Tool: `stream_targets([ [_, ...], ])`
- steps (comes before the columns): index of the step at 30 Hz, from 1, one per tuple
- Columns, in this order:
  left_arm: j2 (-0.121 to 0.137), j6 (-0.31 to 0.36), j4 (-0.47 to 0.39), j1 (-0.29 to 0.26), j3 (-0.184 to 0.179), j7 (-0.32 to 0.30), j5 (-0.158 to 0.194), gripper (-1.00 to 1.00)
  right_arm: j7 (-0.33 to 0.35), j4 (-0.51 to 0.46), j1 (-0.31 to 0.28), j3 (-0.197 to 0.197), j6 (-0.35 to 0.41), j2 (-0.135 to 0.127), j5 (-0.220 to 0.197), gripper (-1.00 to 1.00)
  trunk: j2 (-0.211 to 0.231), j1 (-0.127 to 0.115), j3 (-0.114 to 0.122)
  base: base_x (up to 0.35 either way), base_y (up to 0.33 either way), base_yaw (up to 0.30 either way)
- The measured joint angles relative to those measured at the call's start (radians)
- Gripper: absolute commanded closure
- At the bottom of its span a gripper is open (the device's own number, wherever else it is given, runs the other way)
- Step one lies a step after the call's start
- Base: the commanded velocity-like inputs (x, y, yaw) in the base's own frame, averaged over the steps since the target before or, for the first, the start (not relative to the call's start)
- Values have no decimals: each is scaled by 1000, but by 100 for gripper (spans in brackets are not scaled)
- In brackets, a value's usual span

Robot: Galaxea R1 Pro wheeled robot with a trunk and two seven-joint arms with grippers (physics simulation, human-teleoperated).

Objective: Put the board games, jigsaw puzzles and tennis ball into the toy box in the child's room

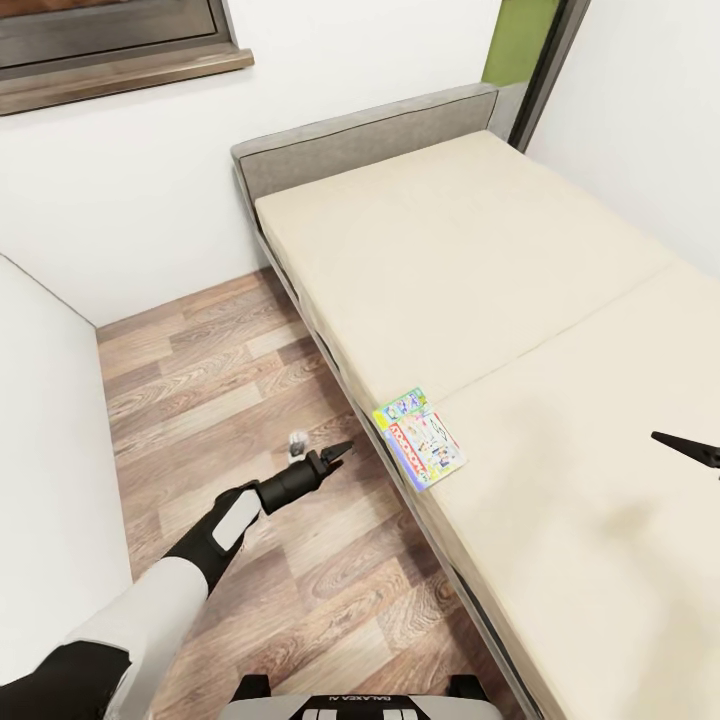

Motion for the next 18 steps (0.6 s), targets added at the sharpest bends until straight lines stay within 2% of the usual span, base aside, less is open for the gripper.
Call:
stream_targets([
  [18,6,0,11,-43,1,0,-2,-100,1,-22,4,0,0,9,0,-100,0,0,0,0,0,0],
])
